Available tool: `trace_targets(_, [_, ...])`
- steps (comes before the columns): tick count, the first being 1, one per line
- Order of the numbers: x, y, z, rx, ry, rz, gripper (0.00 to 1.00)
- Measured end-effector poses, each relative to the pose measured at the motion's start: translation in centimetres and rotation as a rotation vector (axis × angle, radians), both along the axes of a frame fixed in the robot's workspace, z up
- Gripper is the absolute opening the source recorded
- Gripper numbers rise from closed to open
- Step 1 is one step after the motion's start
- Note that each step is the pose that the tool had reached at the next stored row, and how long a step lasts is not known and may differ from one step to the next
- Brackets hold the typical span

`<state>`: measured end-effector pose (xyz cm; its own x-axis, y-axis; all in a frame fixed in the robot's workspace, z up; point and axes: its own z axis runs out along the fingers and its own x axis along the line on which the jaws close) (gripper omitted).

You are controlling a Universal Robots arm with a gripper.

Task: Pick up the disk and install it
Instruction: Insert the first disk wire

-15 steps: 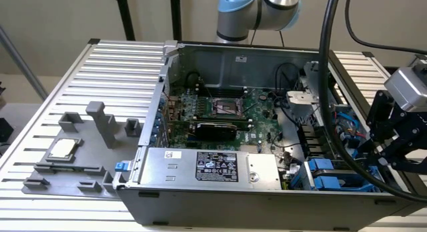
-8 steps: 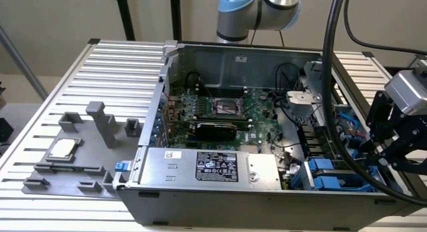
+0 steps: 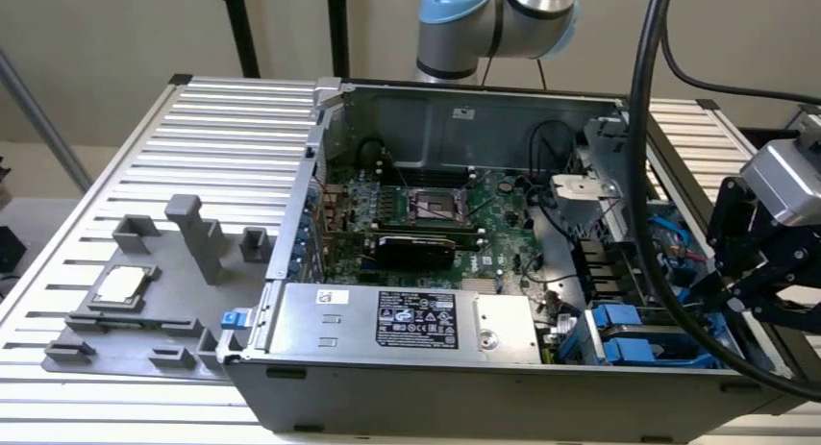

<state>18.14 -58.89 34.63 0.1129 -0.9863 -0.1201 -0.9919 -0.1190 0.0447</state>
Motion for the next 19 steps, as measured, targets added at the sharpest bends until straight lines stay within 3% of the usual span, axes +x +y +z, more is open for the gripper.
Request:
trace_targets(8, [-0.3, 0.00, 0.01, 0.0027, -0.0012, 0.002, 0.00])
trace_targets(19, [-3.0, 0.00, 0.04, 0.0018, -0.0013, 0.002, 0.00])
